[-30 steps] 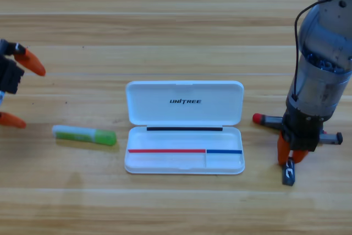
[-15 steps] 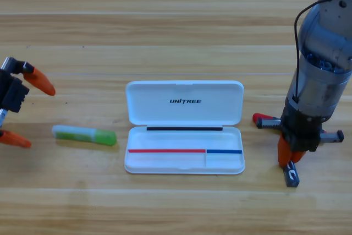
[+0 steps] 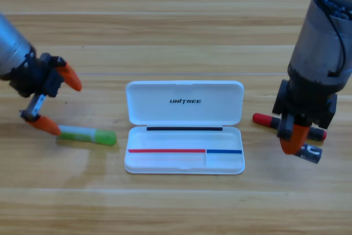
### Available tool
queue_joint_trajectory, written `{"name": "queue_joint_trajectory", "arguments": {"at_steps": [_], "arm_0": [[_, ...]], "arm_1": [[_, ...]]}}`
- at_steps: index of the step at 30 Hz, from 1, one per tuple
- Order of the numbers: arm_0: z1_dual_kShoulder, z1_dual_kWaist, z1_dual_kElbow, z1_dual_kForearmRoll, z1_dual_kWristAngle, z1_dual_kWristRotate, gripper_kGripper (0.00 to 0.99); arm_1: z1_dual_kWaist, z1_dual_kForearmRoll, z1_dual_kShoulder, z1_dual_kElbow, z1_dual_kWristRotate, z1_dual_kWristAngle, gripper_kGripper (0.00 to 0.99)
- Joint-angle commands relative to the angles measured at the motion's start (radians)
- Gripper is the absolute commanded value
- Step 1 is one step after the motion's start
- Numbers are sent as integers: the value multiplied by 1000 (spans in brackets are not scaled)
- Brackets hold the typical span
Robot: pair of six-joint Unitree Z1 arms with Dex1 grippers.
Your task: Clean up eraser and pencils
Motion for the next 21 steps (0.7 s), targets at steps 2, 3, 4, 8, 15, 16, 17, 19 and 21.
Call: {"name": "queue_joint_trajectory", "arguments": {"at_steps": [2, 3, 4, 8, 15, 16, 17, 19, 21], "arm_0": [[134, -9, -82, 58, -32, -54, 919], [139, -12, -83, 58, -40, -59, 919], [144, -12, -82, 58, -49, -62, 919], [164, -15, -79, 59, -81, -79, 919], [177, -16, -65, 58, -131, -103, 917], [179, -19, -64, 56, -131, -108, 917], [180, -19, -62, 53, -131, -112, 917], [180, -21, -54, 52, -131, -115, 922], [184, -22, -53, 49, -124, -114, 925]], "arm_1": [[133, 90, 72, -66, -225, 34, 0], [136, 90, 93, -81, -237, 36, 0], [139, 92, 112, -97, -243, 36, 0], [154, 116, 182, -167, -260, 44, 0], [145, 165, 317, -328, -266, 44, 0], [142, 167, 333, -348, -269, 44, 0], [139, 170, 348, -370, -272, 44, 0], [133, 176, 377, -408, -283, 39, 0], [126, 181, 400, -431, -300, 36, 0]]}}
